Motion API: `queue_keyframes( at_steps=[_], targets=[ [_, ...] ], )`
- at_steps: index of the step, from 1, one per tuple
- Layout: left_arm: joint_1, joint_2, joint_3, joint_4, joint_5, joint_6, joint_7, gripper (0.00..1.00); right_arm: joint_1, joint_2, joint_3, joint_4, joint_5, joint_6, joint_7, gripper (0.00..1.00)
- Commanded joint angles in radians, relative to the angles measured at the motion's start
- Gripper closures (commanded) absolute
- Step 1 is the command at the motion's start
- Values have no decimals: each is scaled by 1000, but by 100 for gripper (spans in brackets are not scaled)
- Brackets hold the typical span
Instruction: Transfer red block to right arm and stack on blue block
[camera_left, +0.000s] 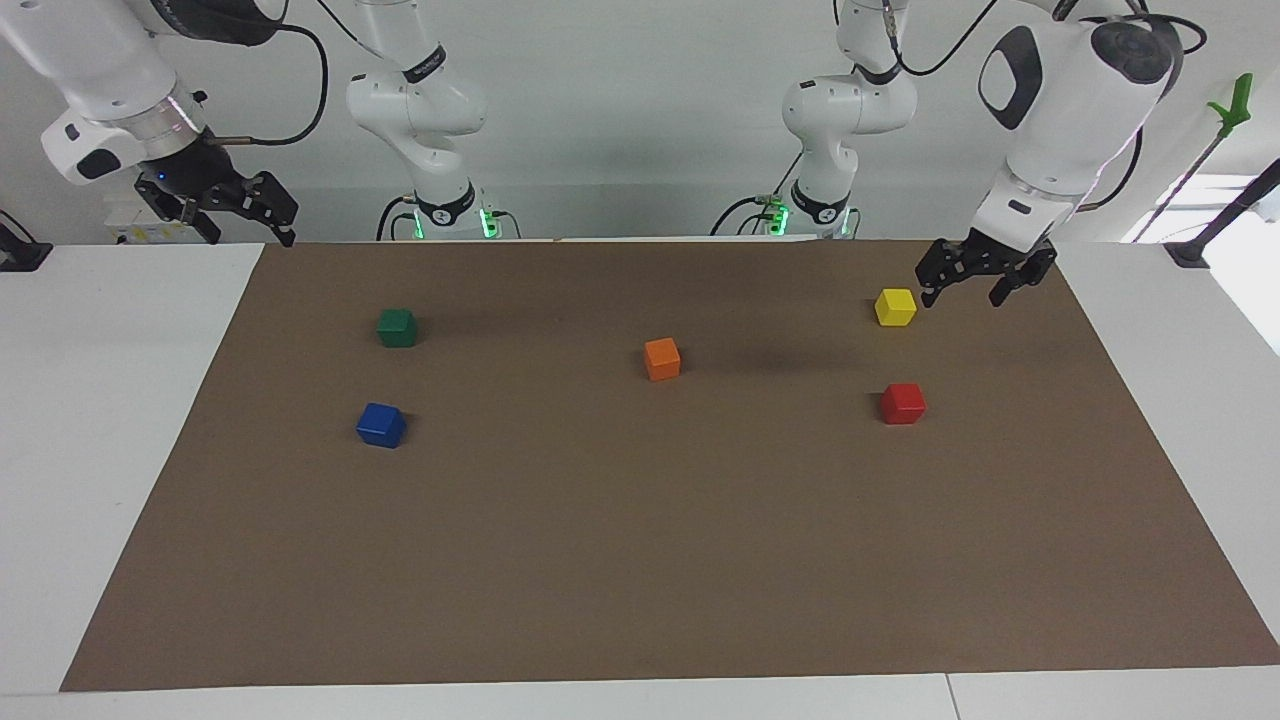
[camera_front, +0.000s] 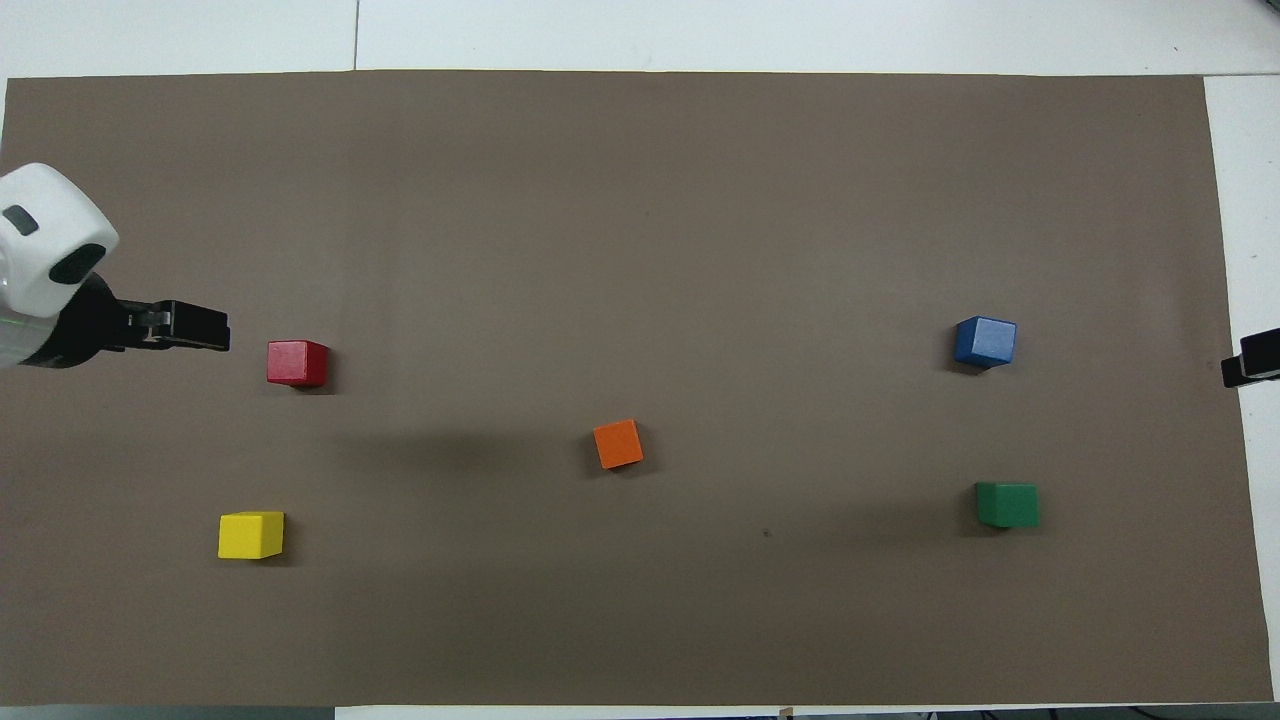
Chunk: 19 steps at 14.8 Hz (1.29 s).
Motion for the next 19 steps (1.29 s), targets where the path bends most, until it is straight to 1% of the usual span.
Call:
queue_keyframes(
  at_steps=[1, 4, 7, 9, 10, 11, 13, 16, 18, 19],
  targets=[
    [18, -56, 1, -170, -7, 131, 14, 0, -13, -67, 0, -109, 63, 65, -78, 0],
    [15, 36, -1, -176, -7, 190, 0, 0, -53, -97, -3, -189, 240, 102, -125, 0],
    [15, 73, -1, -182, -7, 219, -2, 0, -55, -114, -3, -286, 367, 199, -174, 0],
    [8, 77, -1, -199, -7, 245, 1, 0, -73, -113, -3, -376, 520, 258, -255, 0],
    [5, 77, -1, -222, -7, 284, 1, 0, -75, -111, -3, -412, 595, 275, -293, 0],
    [10, 79, 1, -218, -7, 302, 3, 0, -75, -107, -3, -435, 661, 280, -330, 0],
    [16, 111, 1, -215, -7, 341, -2, 0, -78, -99, -3, -475, 783, 276, -387, 0],
    [4, 156, -1, -215, -7, 383, -21, 0, -102, -76, -3, -577, 985, 273, -578, 0],
    [8, 192, 1, -225, -7, 441, -14, 0, -90, -68, -2, -614, 1083, 265, -603, 0],
    [16, 214, 1, -230, -6, 478, -12, 0, -84, -67, 0, -640, 1155, 250, -623, 0]
  ],
)
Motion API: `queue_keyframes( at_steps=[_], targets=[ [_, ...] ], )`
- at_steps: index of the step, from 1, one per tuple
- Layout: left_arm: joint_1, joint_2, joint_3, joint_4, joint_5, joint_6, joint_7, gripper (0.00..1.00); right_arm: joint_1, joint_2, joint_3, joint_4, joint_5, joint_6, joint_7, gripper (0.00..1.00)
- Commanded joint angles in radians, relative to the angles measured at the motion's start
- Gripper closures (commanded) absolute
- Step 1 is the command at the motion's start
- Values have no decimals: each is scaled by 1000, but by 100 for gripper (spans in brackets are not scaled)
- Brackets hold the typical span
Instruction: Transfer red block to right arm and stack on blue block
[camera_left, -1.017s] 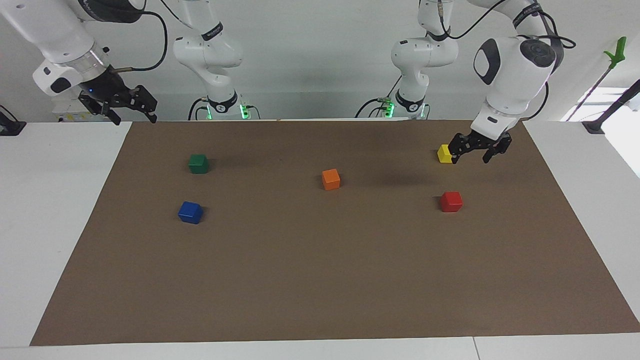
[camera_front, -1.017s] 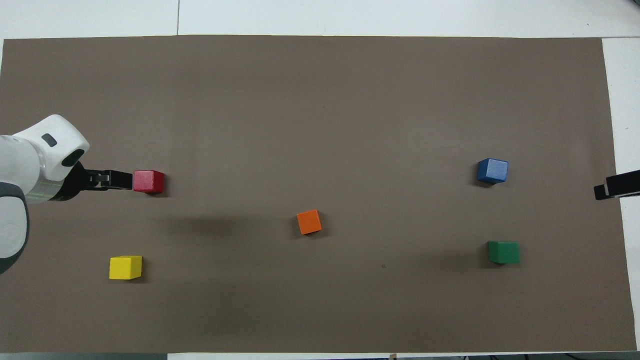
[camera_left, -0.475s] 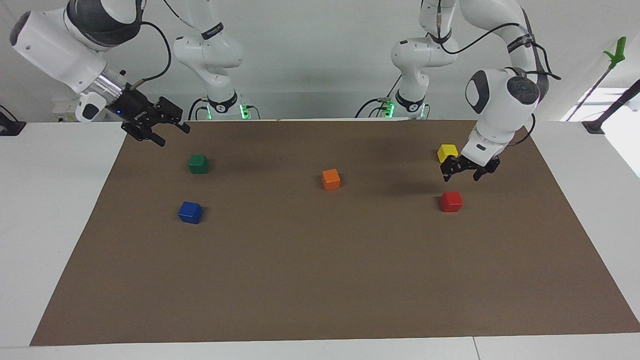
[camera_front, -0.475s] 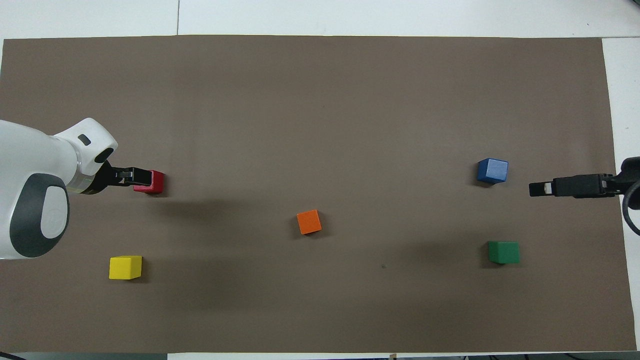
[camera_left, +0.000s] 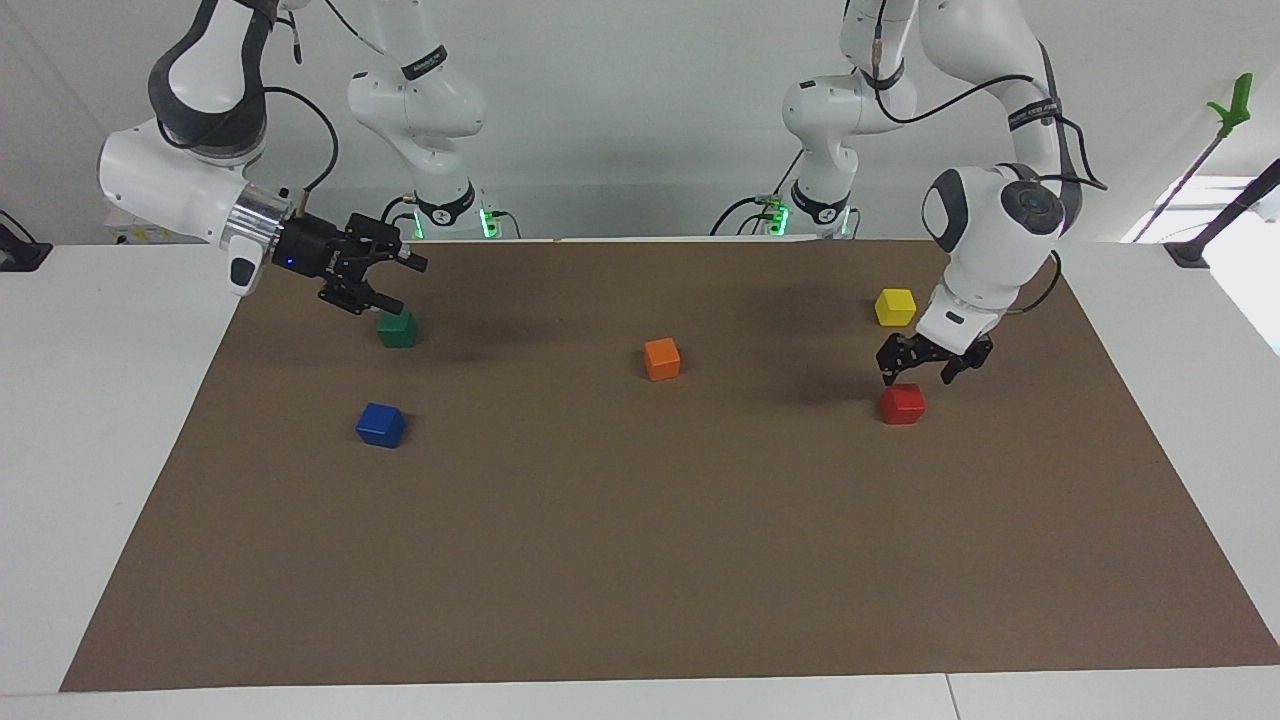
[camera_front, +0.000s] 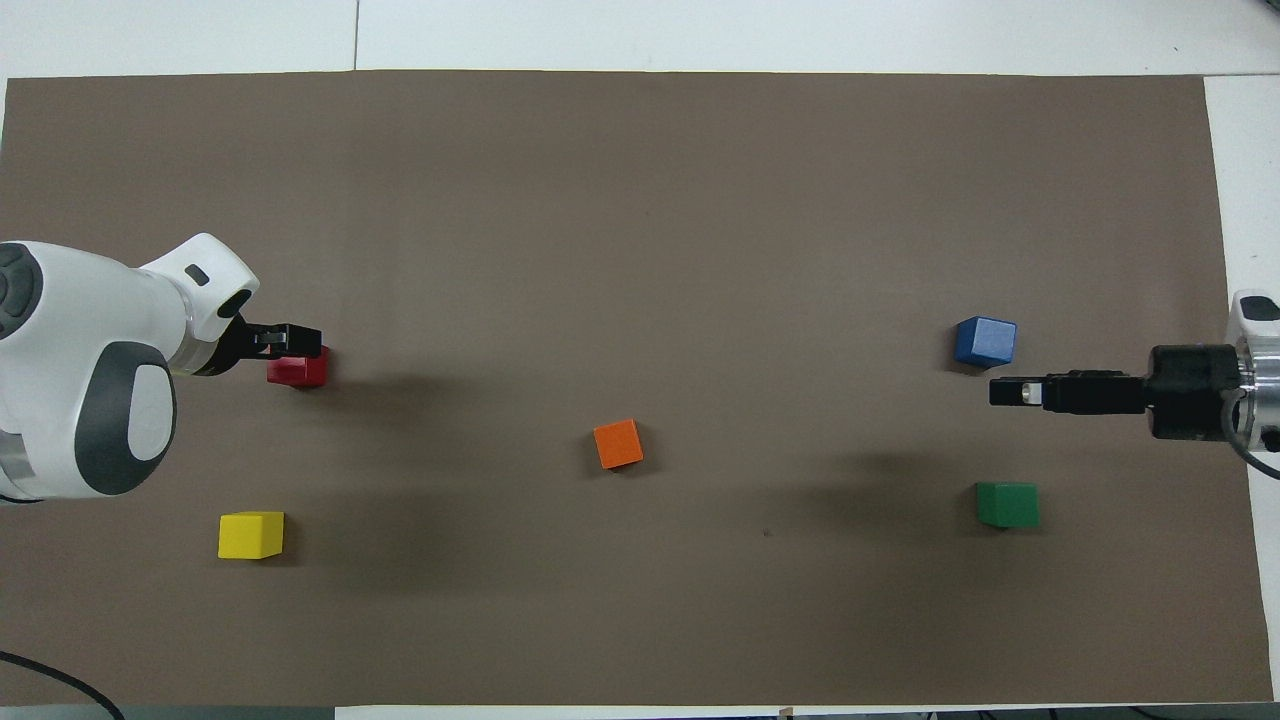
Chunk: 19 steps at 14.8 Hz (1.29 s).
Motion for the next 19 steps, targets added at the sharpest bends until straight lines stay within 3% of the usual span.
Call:
queue_keyframes(
  at_steps=[1, 6, 7, 8, 9, 12, 15, 17, 19],
  targets=[
    [17, 46, -1, -23, -6, 98, -1, 0, 11, -5, 9, -80, 182, -41, -76, 0],
    [11, 115, -1, -43, -4, 162, 0, 0, 83, 35, 10, -158, 446, -176, -180, 0],
    [14, 117, -1, -43, -4, 161, -3, 22, 107, 35, 10, -187, 516, -199, -181, 0],
    [17, 117, -1, -40, -4, 146, -8, 71, 139, 36, 10, -210, 589, -213, -181, 0],
    [19, 117, -1, -24, -4, 109, -17, 100, 179, 42, 10, -221, 655, -217, -181, 0],
    [20, 102, -1, 24, -6, 8, -82, 100, 290, 125, 10, -224, 837, -292, -181, 0],
    [5, 71, -12, 186, -25, -271, -272, 100, 339, 185, 13, -244, 925, -363, -170, 0],
    [-14, 59, -37, 315, -115, -456, -410, 100, 389, 199, 15, -270, 1026, -389, -117, 0],
    [-18, -2, -70, 355, -186, -569, -548, 100, 432, 202, 15, -278, 1112, -389, -60, 0]
  ],
)
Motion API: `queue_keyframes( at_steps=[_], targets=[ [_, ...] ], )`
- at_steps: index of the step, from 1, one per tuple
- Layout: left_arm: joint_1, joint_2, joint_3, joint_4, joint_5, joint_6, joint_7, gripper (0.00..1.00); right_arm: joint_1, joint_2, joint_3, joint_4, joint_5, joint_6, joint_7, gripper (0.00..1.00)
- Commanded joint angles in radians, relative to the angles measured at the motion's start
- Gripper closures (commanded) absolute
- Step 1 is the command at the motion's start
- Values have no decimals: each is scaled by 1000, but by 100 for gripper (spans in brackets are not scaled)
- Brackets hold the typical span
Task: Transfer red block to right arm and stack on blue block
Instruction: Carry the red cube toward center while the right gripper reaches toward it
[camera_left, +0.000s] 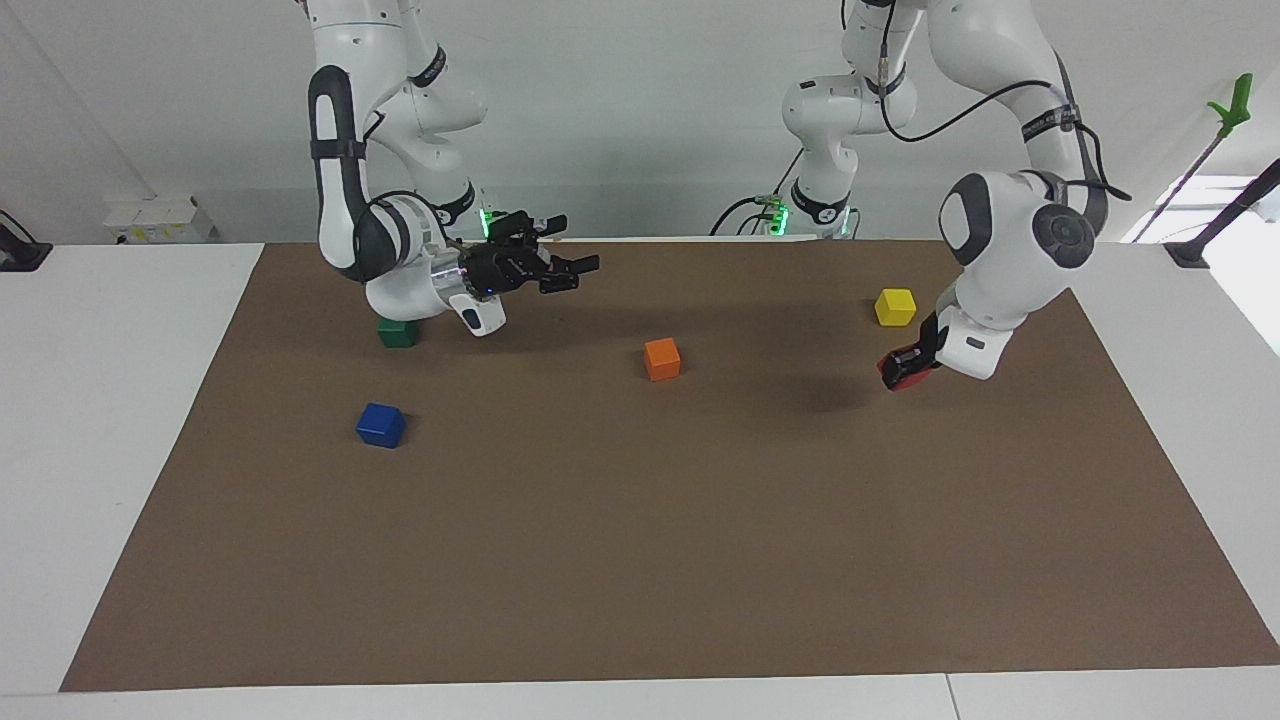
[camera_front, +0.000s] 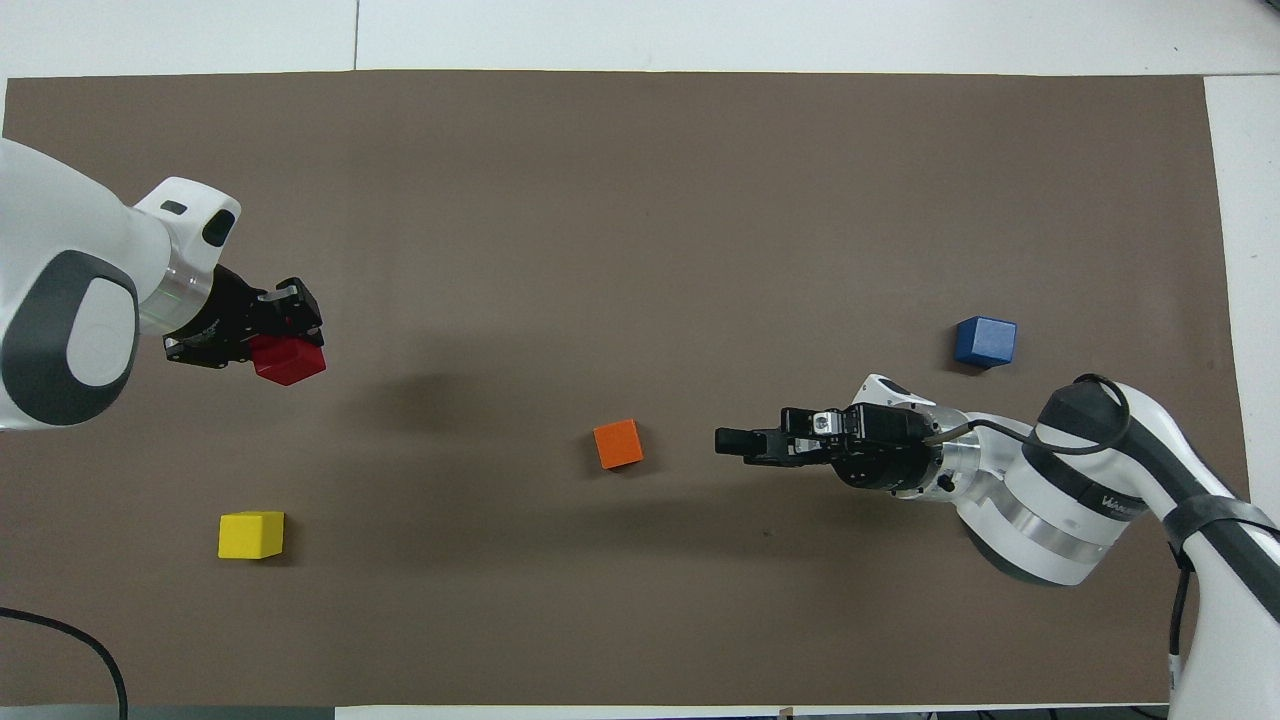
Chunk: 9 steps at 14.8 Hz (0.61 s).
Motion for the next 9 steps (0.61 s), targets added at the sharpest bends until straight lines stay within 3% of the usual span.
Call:
queue_keyframes(
  at_steps=[1, 4, 6, 9],
  targets=[
    [-21, -91, -48, 43, -59, -150, -206, 100, 54, -13, -1, -20, 107, -5, 69, 0],
    [-78, -192, -81, 41, -126, -242, -490, 100, 88, -8, 1, -11, 147, 19, 70, 0],
    [-98, -232, -85, 48, -249, -244, -756, 100, 97, -7, 1, -8, 153, 36, 69, 0],
    [-98, -280, -142, 48, -337, -225, -1030, 100, 102, -4, 4, -8, 161, 42, 67, 0]
  ],
)
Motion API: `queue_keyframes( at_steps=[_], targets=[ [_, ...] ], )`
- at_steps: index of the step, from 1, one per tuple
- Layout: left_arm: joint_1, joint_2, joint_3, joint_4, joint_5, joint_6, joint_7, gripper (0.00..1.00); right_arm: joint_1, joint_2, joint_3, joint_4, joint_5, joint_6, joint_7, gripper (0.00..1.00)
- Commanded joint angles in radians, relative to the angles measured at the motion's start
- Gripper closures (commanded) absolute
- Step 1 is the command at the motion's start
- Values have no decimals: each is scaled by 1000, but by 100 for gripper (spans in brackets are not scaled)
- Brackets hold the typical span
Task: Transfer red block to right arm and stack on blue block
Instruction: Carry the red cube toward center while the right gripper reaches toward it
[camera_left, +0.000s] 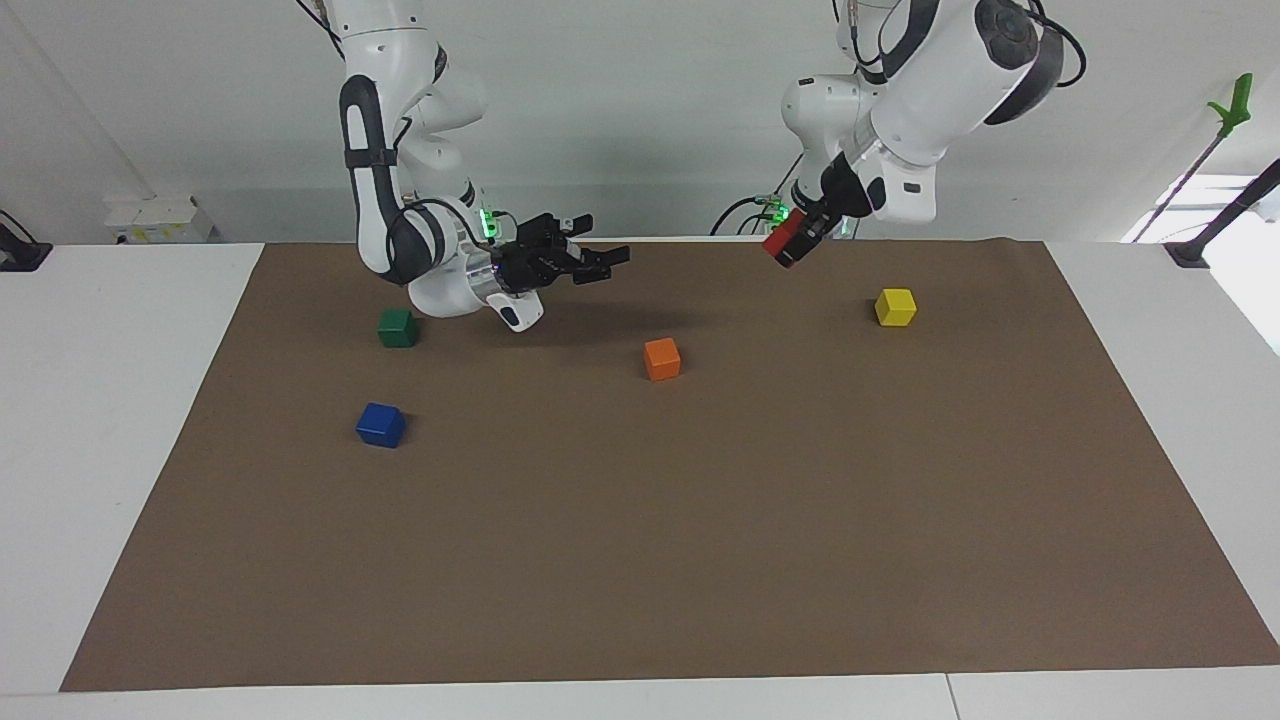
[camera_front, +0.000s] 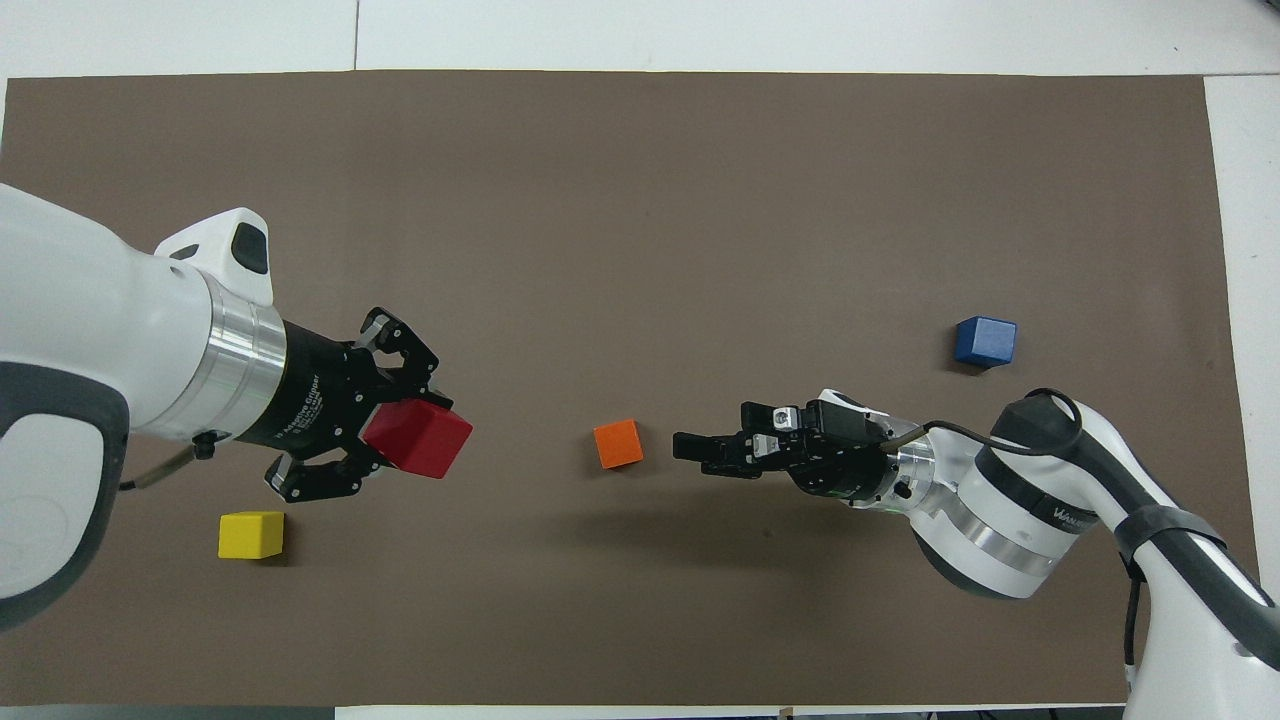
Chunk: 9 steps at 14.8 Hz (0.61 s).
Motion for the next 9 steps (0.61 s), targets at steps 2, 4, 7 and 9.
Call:
queue_keyframes(
  at_steps=[2, 4, 7, 9],
  targets=[
    [1, -33, -19, -25, -167, 71, -293, 100, 39, -7, 3, -3, 56, 37, 13, 0],
    [1, -33, -20, -38, -243, 146, -430, 100, 104, -7, 3, -3, 136, 63, 1, 0],
    [-16, -82, -22, -143, -352, 281, -532, 100, 155, -10, 3, 0, 208, 72, 0, 0],
    [-33, -114, -22, -209, -392, 347, -530, 100, 189, -8, 3, 9, 249, 94, 0, 0]
  ],
)
